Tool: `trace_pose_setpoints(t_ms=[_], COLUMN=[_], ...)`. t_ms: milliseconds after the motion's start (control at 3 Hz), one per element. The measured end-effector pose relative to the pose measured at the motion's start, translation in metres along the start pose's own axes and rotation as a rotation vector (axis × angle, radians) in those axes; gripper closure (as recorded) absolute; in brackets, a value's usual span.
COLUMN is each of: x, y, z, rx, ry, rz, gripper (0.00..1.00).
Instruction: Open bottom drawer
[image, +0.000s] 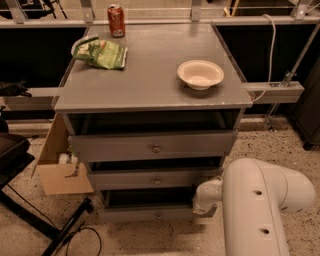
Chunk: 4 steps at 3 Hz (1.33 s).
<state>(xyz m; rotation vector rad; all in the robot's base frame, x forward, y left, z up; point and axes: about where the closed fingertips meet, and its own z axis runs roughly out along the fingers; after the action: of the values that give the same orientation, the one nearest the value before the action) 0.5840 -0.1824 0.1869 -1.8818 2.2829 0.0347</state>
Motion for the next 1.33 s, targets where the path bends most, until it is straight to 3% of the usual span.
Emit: trace_pose_setpoints(t_ms=[1333], x=[0.011], y=[0.015], z=[-0.005], rx=[-0.038], ry=[0.023], rz=[0.008], gripper=[1.00])
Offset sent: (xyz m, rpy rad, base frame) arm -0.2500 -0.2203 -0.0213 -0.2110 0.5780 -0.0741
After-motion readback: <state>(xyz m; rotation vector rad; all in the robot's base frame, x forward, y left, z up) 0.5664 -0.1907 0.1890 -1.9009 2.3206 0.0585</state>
